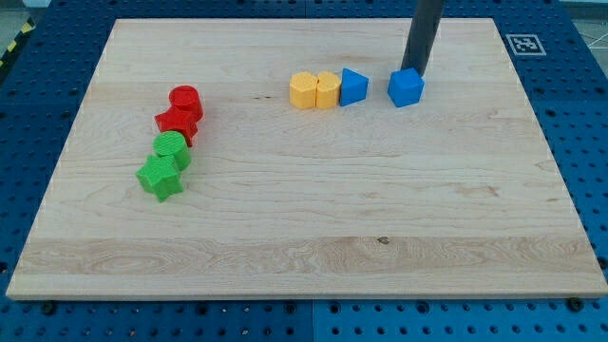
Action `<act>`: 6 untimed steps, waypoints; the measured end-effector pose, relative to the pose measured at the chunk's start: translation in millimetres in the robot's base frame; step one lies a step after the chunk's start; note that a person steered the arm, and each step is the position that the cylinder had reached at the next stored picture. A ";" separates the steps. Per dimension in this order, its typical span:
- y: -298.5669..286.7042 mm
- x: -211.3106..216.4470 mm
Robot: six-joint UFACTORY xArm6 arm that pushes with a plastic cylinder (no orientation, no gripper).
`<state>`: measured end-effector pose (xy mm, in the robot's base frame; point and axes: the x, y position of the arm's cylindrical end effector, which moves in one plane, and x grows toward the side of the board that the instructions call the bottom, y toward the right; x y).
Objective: Slide the blue cube towards the blue triangle
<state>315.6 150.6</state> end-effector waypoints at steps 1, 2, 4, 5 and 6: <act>29.4 1.3; 43.6 17.3; 26.1 45.4; 6.5 45.3; -7.4 45.3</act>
